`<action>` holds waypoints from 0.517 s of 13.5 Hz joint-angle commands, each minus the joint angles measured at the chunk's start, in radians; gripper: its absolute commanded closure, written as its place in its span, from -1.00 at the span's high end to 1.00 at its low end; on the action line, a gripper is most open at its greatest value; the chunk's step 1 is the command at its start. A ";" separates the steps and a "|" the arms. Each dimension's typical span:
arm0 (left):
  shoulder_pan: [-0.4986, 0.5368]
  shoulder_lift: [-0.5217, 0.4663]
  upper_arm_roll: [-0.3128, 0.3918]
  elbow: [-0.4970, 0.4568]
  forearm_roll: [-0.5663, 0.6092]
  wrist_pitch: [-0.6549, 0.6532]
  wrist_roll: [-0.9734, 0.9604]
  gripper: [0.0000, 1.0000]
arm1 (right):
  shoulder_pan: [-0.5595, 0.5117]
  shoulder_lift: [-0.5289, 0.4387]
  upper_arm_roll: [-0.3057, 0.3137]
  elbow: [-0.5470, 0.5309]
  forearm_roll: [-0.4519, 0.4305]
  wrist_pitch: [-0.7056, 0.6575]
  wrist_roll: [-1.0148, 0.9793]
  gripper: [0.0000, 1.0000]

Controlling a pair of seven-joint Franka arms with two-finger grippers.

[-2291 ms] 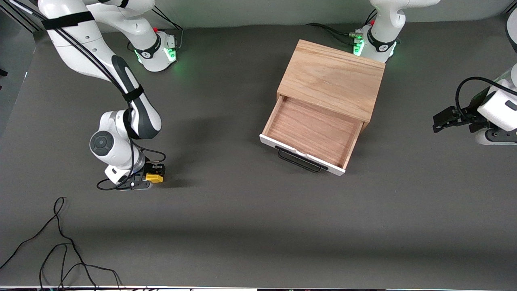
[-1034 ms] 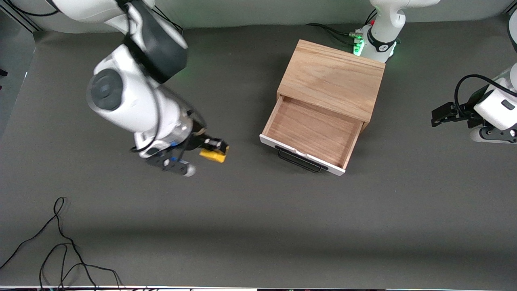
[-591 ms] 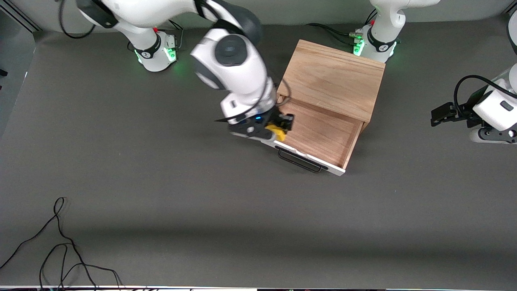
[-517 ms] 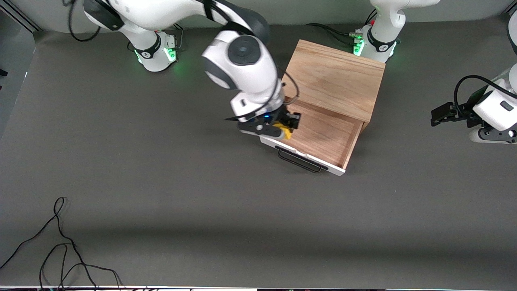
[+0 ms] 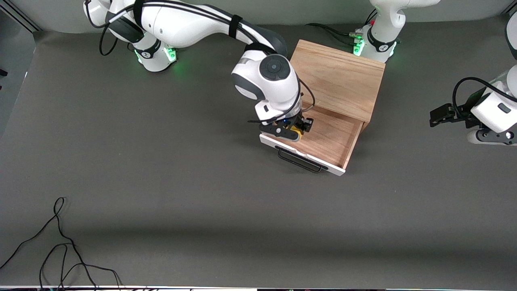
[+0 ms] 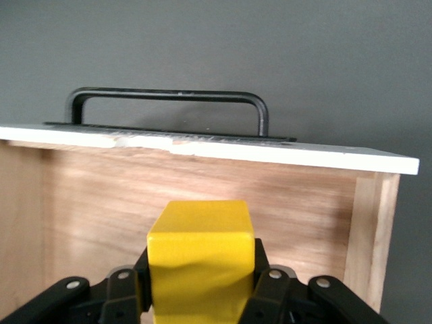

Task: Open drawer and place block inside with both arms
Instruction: 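Lower the cube into the drawer and open the right gripper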

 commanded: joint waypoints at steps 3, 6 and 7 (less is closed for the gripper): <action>0.001 -0.001 -0.005 0.013 0.014 -0.021 0.016 1.00 | 0.046 0.069 0.003 0.039 -0.037 -0.004 0.118 -0.45; 0.001 -0.001 -0.005 0.013 0.014 -0.021 0.016 1.00 | 0.051 0.086 0.003 0.039 -0.057 -0.004 0.161 0.12; -0.001 -0.001 -0.005 0.013 0.014 -0.021 0.016 1.00 | 0.051 0.086 0.003 0.039 -0.057 -0.002 0.163 0.86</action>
